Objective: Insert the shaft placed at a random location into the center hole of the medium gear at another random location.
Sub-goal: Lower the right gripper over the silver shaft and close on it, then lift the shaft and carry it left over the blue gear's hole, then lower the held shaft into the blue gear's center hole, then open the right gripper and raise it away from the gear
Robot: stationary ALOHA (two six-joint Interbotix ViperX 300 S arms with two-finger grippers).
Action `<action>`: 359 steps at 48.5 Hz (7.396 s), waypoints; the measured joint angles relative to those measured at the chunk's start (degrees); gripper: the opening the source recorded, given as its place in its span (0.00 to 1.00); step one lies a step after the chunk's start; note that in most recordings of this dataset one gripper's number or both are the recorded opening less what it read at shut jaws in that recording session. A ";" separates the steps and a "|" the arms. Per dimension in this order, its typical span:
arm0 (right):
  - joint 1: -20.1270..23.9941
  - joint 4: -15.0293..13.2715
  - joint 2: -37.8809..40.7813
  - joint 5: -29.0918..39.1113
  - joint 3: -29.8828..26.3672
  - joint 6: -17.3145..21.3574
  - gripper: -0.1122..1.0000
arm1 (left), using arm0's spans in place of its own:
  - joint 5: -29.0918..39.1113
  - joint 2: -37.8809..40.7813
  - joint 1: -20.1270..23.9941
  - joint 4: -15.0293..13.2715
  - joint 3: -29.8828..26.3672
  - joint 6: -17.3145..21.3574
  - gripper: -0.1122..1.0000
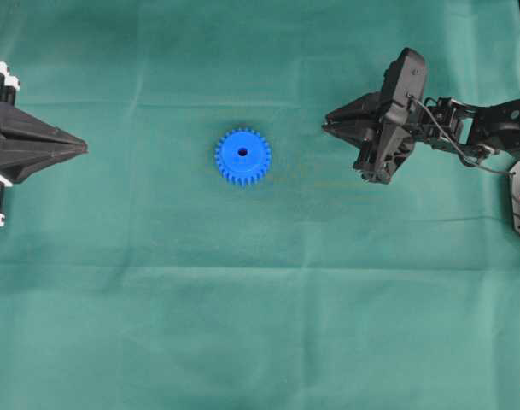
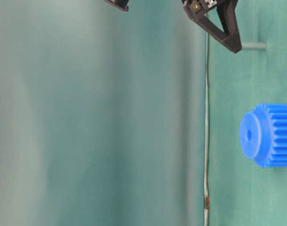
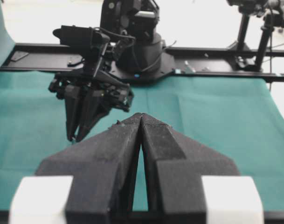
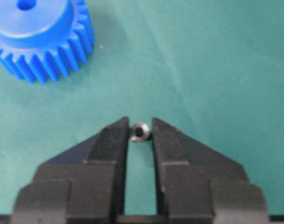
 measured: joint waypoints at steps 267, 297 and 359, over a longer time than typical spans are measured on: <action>7.29 -0.35 12.22 17.67 -26.02 -1.58 0.23 | 0.62 0.09 -0.09 0.09 -0.09 -0.26 0.11; 7.47 -0.35 12.30 17.14 -26.02 -1.49 0.91 | 1.05 0.00 -0.09 0.09 -0.09 -0.26 0.11; 7.47 -1.23 -13.10 20.39 -14.24 -1.58 0.90 | 1.05 0.09 -0.09 0.09 -0.09 -0.26 0.11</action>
